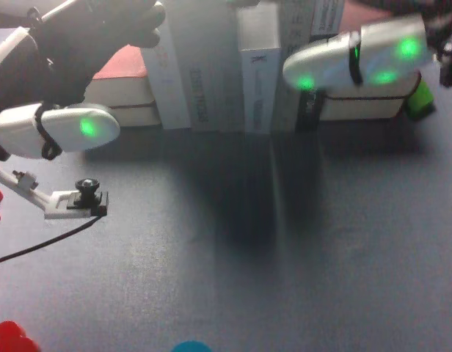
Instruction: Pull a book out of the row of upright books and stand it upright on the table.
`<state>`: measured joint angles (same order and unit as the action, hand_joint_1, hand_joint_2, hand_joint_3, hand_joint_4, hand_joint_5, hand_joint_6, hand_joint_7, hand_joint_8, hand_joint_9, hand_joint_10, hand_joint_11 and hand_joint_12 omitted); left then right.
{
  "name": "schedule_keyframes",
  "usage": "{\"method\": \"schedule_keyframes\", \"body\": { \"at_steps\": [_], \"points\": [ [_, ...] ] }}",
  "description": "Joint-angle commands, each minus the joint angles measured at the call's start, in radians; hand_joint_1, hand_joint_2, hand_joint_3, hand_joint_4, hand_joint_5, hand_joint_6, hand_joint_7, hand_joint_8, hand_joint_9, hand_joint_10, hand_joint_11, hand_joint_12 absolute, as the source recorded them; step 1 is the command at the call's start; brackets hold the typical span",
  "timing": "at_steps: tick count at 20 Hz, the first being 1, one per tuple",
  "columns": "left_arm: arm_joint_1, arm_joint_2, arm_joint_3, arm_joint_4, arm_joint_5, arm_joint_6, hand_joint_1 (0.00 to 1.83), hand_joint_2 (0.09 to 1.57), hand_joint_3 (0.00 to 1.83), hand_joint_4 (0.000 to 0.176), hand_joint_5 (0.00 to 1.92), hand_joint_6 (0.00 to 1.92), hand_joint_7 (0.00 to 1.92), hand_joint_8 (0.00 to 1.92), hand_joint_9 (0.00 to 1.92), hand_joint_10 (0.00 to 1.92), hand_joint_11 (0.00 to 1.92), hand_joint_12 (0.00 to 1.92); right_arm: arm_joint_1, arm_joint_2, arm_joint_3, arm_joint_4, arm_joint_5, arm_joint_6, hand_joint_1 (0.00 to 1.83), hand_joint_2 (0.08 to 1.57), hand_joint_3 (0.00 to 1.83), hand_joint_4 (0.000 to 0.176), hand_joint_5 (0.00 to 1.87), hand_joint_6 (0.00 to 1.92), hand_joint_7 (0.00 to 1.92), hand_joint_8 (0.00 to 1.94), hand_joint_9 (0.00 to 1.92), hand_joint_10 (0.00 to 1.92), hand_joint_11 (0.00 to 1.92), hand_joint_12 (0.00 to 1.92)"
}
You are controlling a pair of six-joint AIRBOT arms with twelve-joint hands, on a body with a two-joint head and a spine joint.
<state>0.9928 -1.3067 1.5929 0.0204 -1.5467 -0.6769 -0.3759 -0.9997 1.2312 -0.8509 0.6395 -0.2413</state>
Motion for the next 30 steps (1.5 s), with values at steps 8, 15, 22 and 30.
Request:
{"method": "schedule_keyframes", "body": {
  "at_steps": [8, 15, 22, 30],
  "points": [
    [0.022, -0.009, -0.009, -0.072, -0.132, -0.01, 0.97, 0.84, 0.01, 0.0, 0.37, 0.01, 0.31, 0.01, 0.39, 0.01, 0.0, 1.21, -0.134, 0.041, -0.05, 0.162, 0.188, 0.001, 0.01, 1.14, 0.0, 0.14, 0.37, 0.02, 0.0, 0.0, 0.0, 0.0, 0.0, 0.0],
    [0.033, -0.015, -0.011, -0.081, -0.135, -0.01, 0.97, 0.87, 0.01, 0.0, 0.37, 0.0, 0.3, 0.0, 0.38, 0.0, 0.0, 1.22, -0.237, 0.041, -0.089, 0.238, 0.302, 0.002, 0.08, 1.13, 0.0, 0.148, 0.42, 0.03, 0.0, 0.0, 0.0, 0.0, 0.0, 0.0],
    [0.033, -0.016, -0.01, -0.081, -0.134, -0.01, 0.94, 0.85, 0.0, 0.0, 0.37, 0.01, 0.31, 0.01, 0.4, 0.01, 0.0, 1.24, -0.208, 0.088, -0.101, 0.244, 0.334, 0.001, 0.12, 1.16, 0.01, 0.149, 0.47, 0.02, 0.0, 0.0, 0.0, 0.0, 0.0, 0.0],
    [0.037, -0.023, -0.01, -0.081, -0.134, -0.01, 0.98, 0.82, 0.0, 0.0, 0.41, 0.01, 0.3, 0.0, 0.4, 0.0, 0.0, 1.19, -0.048, 0.16, -0.164, 0.083, 0.352, 0.056, 0.4, 1.21, 0.0, 0.071, 0.45, 0.01, 0.0, 0.0, 0.0, 0.0, 0.0, 0.0]
  ]
}}
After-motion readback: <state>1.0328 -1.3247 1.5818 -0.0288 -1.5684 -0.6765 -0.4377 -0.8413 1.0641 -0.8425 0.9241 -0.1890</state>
